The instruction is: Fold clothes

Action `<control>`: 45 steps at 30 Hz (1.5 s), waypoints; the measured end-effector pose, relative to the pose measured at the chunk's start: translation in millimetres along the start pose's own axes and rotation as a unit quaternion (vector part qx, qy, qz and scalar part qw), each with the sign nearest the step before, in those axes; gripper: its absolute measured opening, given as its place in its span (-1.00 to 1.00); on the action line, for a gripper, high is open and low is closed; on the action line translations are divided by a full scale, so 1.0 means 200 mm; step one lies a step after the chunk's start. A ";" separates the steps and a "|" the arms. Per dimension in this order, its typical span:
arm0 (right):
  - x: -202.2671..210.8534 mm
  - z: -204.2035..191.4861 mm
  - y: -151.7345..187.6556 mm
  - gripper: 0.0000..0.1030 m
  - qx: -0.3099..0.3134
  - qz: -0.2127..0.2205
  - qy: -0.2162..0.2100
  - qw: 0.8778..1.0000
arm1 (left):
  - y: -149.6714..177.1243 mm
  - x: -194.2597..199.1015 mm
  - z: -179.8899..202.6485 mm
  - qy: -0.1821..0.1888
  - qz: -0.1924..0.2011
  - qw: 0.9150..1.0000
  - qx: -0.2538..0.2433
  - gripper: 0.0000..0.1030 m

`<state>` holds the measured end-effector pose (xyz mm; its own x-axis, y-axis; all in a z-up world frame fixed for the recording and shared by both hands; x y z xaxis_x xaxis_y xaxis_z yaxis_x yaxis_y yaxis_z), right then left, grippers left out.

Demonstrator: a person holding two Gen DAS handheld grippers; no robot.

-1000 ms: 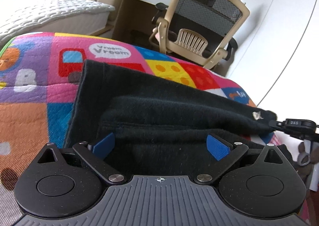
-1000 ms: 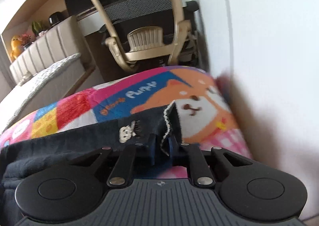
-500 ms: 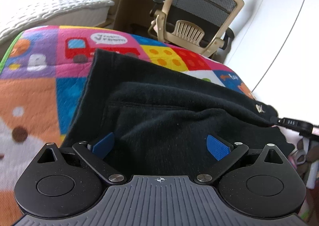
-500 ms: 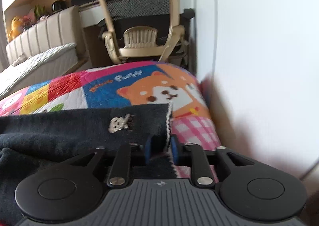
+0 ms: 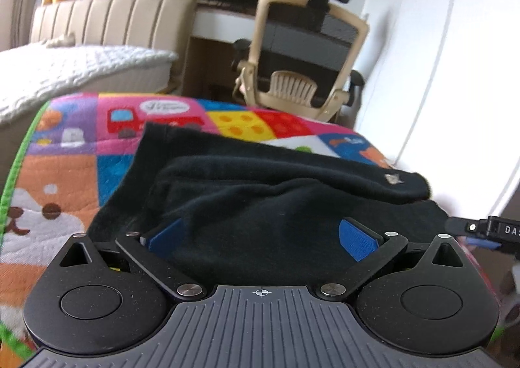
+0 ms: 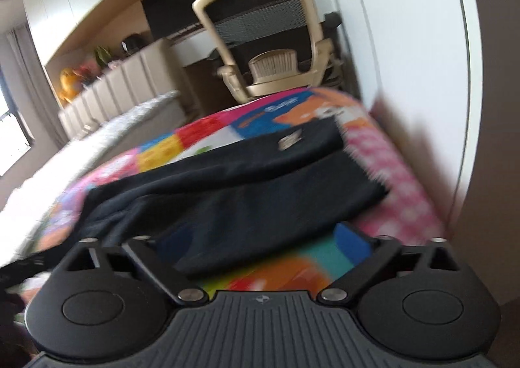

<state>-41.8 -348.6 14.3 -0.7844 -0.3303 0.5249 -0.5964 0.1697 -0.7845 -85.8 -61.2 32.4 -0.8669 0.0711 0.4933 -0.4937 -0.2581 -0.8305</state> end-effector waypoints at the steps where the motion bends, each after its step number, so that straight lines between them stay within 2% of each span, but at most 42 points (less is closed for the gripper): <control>1: 0.03 -0.03 0.02 1.00 -0.006 0.003 -0.006 1.000 | 0.01 0.04 0.03 0.004 0.005 1.000 -0.004 1.00; 3: 0.09 -0.08 0.05 1.00 -0.010 0.008 -0.012 1.000 | 0.03 0.13 0.09 0.009 0.021 1.000 -0.011 1.00; 6: 0.20 -0.18 0.10 1.00 0.034 0.037 0.026 0.998 | 0.06 0.24 0.16 -0.005 0.048 0.999 -0.025 1.00; 10: 0.37 -0.32 0.23 1.00 0.119 0.090 0.064 0.987 | 0.14 0.34 0.23 -0.047 0.045 0.996 -0.059 1.00; 12: 0.41 -0.35 0.26 1.00 0.145 0.089 0.058 0.984 | 0.17 0.36 0.26 -0.047 0.033 0.996 -0.065 1.00; 14: 0.43 -0.35 0.25 1.00 0.145 0.085 0.063 0.984 | 0.18 0.38 0.28 -0.036 0.027 0.996 -0.072 1.00; 18: 0.50 -0.32 0.23 1.00 0.129 0.097 0.077 0.984 | 0.18 0.42 0.31 -0.038 0.037 0.995 -0.081 1.00; 26: 0.51 -0.30 0.25 1.00 0.127 0.070 0.072 0.987 | 0.21 0.42 0.35 -0.035 0.022 0.994 -0.100 1.00; 45: 0.42 -0.28 0.30 1.00 0.123 0.014 0.067 0.990 | 0.24 0.37 0.32 -0.047 -0.016 0.995 -0.088 1.00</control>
<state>-151.9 -313.8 30.3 -0.8255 -0.2001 0.5277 -0.5276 -0.0587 -0.8475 -169.5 -129.0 46.4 -0.8445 -0.0170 0.5352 -0.5323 -0.0832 -0.8425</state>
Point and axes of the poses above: each gripper's, at about its wrist camera, not at the fingertips, and x roughly against the way its jaws point, z to its right, y to its underside, the point moved 3 cm from there along -x, roughly the way its jaws point, and after that the axes turned 3 degrees about x, right-handed, at the moved point
